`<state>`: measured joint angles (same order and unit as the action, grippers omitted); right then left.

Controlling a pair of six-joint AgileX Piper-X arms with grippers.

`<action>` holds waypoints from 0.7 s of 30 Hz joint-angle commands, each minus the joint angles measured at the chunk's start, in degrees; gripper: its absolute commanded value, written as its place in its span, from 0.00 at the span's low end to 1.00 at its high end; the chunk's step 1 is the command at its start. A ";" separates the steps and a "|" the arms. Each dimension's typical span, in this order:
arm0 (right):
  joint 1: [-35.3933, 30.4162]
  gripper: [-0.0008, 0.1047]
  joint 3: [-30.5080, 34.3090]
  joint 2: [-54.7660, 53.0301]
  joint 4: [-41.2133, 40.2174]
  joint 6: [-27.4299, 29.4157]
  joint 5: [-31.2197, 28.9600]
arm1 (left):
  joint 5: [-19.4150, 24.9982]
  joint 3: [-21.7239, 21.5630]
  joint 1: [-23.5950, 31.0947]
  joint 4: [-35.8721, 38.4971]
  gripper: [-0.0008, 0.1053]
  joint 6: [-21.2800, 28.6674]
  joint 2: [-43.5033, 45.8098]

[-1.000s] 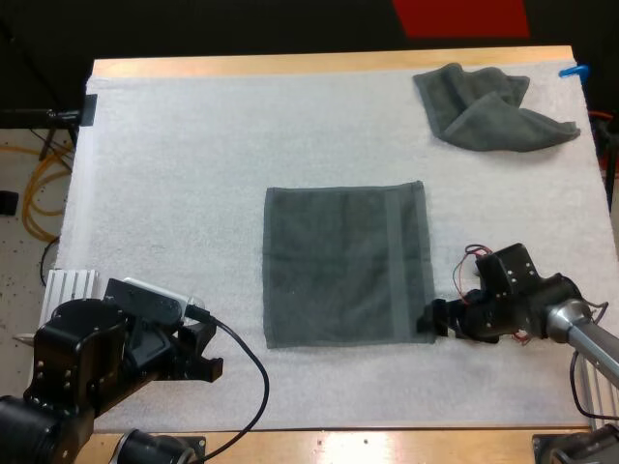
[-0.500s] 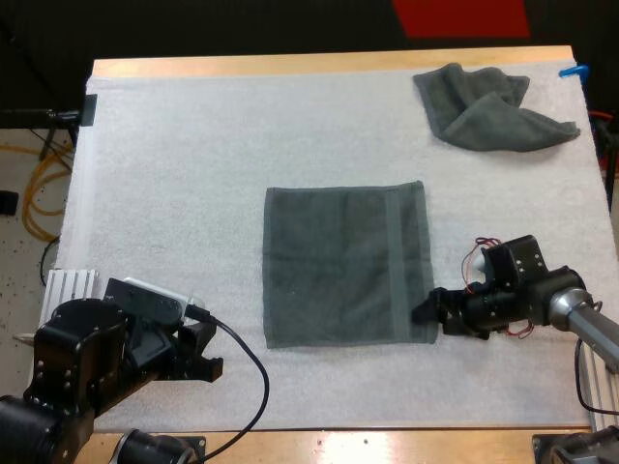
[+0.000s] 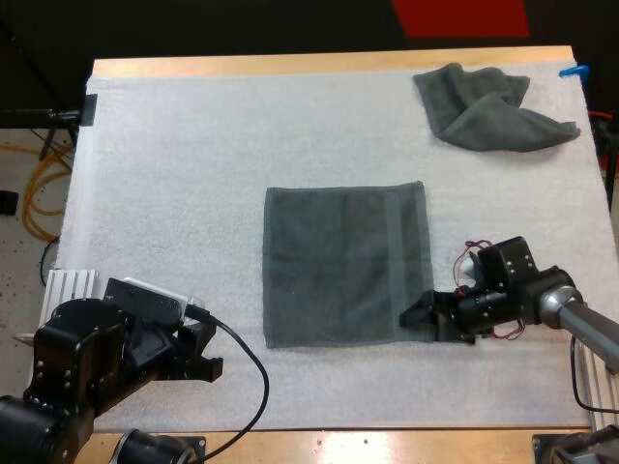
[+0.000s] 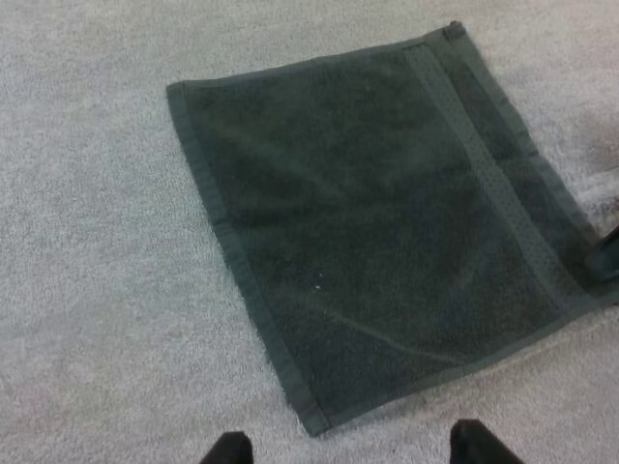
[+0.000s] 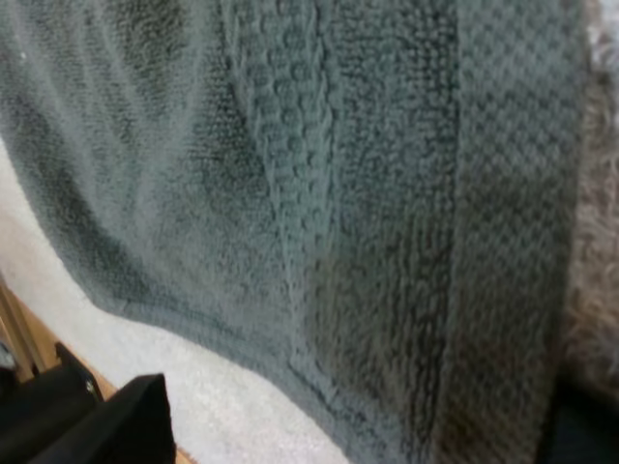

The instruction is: Pick towel from pile fold and stack

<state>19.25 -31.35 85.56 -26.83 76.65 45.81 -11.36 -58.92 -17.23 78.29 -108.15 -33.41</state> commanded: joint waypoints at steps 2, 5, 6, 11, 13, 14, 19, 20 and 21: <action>0.44 0.68 0.80 1.93 -0.88 -0.19 -1.50 | 0.01 0.04 0.10 -0.02 0.42 -0.47 -0.16; 0.44 0.66 0.80 1.77 -0.76 -0.19 -3.81 | 0.01 0.04 0.10 -0.02 0.42 -0.47 -0.16; 0.44 0.64 0.80 1.76 -0.76 -0.21 -4.51 | 0.01 0.04 0.10 -0.02 0.42 -0.47 -0.16; 0.44 0.29 0.80 1.77 -0.99 -0.78 -8.36 | 0.01 0.04 0.10 -0.26 0.42 -0.47 -0.16; 0.44 0.14 0.80 1.77 -0.99 -0.78 -8.69 | -0.17 0.04 0.10 -0.65 0.42 -0.47 -0.16; 0.44 0.04 0.80 1.77 -0.99 -0.78 -8.68 | -1.00 0.05 0.10 -1.01 0.42 -0.47 -0.16; 0.44 0.01 0.80 1.77 -0.99 -0.05 -9.89 | -6.77 1.94 0.10 -5.43 0.42 -1.39 -1.81; 0.44 0.01 0.80 1.77 -0.99 0.21 -9.93 | -7.40 2.80 0.10 -6.59 0.42 -1.57 -2.90; 0.44 0.01 0.80 1.77 -0.99 0.26 -9.91 | -7.45 3.32 0.10 -7.08 0.42 -1.64 -3.48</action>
<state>19.50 -31.08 86.69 -27.36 76.25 38.73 -18.05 -55.83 -17.23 72.02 -109.21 -36.47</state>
